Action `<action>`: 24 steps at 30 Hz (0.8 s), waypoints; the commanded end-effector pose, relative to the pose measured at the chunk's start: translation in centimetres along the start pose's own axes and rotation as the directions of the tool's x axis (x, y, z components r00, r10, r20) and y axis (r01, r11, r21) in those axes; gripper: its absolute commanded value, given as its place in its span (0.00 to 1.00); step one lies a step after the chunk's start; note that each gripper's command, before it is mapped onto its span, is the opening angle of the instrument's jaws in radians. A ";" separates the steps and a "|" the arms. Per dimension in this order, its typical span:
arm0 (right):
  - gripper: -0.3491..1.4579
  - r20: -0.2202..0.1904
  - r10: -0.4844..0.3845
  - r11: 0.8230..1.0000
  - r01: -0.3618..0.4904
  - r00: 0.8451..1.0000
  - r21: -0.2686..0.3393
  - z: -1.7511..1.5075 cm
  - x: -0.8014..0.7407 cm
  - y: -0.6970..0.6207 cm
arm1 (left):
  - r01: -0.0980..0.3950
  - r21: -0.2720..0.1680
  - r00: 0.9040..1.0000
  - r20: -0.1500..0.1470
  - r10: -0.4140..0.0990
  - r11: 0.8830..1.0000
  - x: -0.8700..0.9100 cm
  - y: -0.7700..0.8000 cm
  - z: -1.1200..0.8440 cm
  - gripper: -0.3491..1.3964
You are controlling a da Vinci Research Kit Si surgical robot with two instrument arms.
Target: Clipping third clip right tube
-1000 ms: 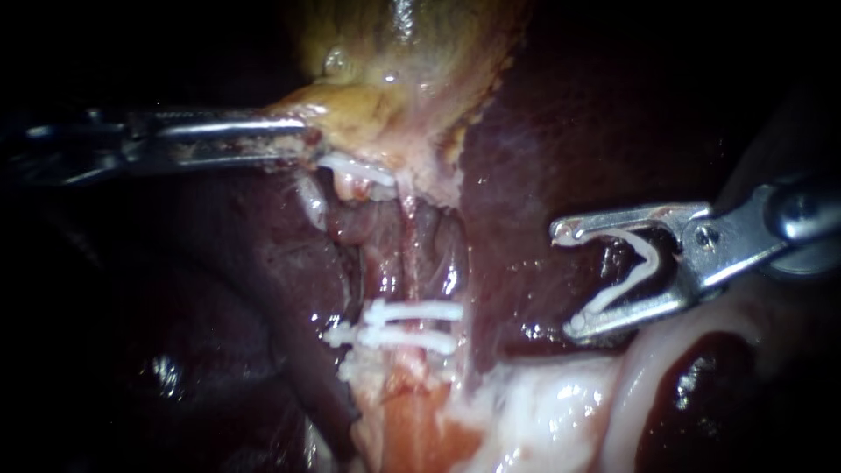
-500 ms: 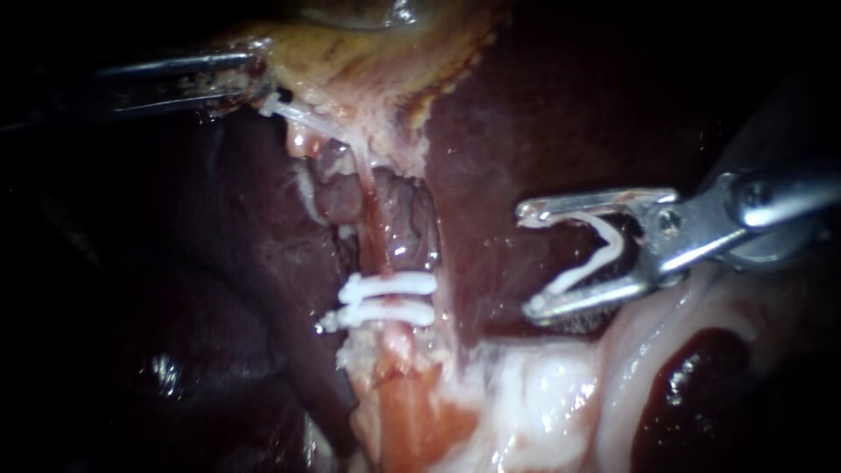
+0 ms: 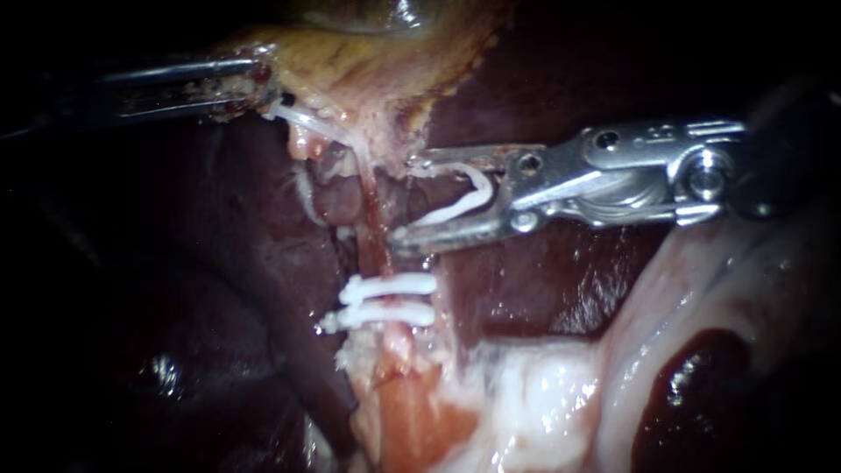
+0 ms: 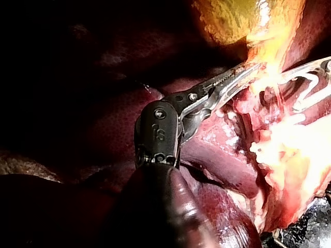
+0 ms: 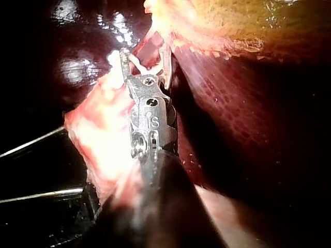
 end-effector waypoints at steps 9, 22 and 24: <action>0.47 -0.133 0.090 0.994 -0.082 0.987 0.067 0.37 0.16 -0.02 | -0.001 0.001 1.000 0.000 0.001 1.000 -0.01 0.00 0.00 0.00; 0.46 -0.231 0.113 0.967 -0.053 0.966 0.251 0.25 0.50 -0.38 | -0.001 0.001 1.000 0.000 0.001 1.000 -0.01 0.00 0.00 0.00; 0.45 -0.240 0.114 0.962 -0.047 0.964 0.268 0.22 0.57 -0.41 | -0.001 0.001 1.000 0.000 0.001 1.000 -0.01 0.00 0.00 0.00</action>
